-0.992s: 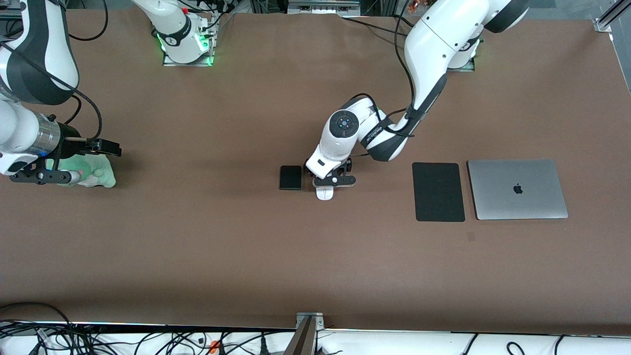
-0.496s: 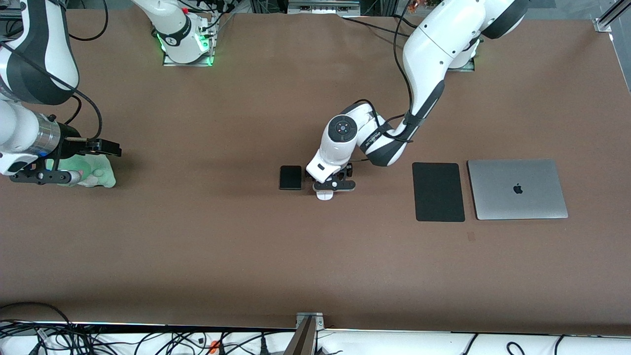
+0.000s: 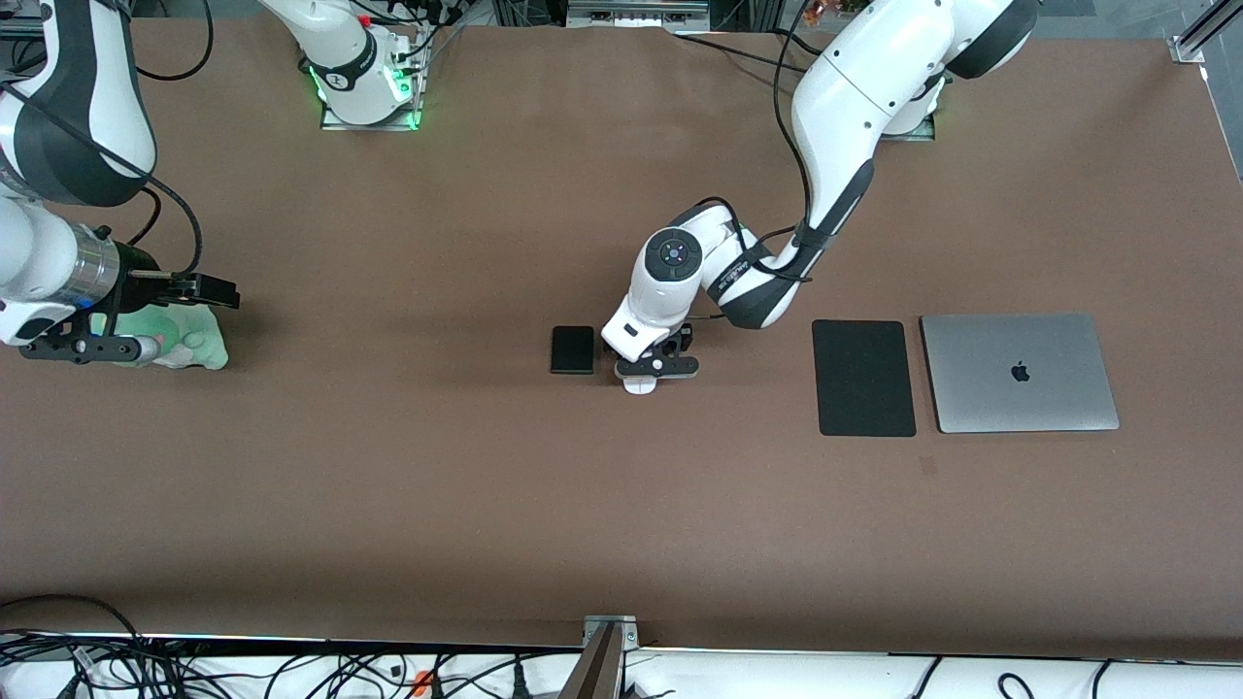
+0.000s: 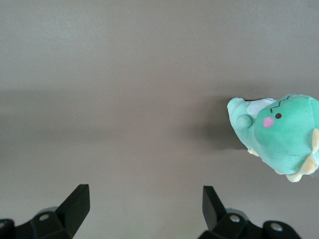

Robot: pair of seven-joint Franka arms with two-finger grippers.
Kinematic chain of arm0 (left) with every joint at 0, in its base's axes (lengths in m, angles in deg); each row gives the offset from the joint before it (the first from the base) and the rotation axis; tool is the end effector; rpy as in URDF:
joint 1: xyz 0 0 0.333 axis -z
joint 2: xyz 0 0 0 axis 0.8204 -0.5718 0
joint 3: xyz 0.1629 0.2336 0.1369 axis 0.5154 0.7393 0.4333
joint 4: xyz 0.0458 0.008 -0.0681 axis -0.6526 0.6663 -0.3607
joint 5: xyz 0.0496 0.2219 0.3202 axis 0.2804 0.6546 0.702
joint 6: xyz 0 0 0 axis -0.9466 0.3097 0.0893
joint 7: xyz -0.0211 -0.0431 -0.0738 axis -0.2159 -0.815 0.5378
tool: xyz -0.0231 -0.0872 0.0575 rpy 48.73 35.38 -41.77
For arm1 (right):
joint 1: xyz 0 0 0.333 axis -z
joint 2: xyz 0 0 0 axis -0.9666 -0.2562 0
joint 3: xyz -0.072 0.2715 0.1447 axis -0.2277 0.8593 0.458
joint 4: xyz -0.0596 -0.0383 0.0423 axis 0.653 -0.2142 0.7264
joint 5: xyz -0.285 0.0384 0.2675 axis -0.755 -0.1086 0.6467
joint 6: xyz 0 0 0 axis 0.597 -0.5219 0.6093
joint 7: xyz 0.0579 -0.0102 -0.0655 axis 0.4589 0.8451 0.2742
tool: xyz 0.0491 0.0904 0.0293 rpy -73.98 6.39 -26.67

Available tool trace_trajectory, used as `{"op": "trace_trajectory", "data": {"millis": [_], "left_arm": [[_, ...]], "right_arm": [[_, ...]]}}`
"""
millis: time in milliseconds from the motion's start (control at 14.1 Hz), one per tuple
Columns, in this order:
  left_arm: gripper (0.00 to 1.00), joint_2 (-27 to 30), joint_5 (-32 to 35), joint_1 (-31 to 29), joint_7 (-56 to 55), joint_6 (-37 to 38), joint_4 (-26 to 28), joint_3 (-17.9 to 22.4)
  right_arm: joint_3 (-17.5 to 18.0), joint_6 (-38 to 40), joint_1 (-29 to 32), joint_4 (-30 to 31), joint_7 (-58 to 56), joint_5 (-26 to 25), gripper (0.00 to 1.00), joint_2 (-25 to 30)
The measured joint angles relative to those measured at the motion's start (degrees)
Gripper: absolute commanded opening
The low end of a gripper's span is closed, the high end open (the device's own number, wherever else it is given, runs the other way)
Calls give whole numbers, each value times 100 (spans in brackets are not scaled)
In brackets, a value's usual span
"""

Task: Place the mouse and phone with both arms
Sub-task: 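Carry the white mouse with the left gripper toward the black mouse pad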

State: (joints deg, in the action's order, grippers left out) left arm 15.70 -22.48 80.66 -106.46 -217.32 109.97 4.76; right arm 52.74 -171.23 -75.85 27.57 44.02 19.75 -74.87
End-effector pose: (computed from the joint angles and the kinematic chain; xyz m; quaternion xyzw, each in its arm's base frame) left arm 0.5327 -0.4699 0.1738 0.9975 0.0421 0.0080 0.0559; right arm 0.6031 -0.0122 0.4645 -0.9950 0.0127 0.0987 0.0018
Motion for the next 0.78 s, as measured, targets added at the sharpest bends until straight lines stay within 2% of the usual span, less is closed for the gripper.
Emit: {"op": "trace_trajectory", "data": {"millis": [71, 212, 425, 779], "left_arm": [[52, 0, 1, 0, 3, 0, -6, 1], [49, -2, 2, 0, 3, 0, -19, 9], [48, 0, 11, -43, 29, -2, -85, 64], [45, 199, 30, -742, 719, 46, -127, 66]], "right_arm": [[0, -1, -2, 0, 0, 1, 100, 0], [1, -3, -31, 0, 0, 5, 100, 0], [2, -4, -94, 0, 0, 6, 100, 0], [1, -5, -101, 0, 1, 6, 100, 0]]}}
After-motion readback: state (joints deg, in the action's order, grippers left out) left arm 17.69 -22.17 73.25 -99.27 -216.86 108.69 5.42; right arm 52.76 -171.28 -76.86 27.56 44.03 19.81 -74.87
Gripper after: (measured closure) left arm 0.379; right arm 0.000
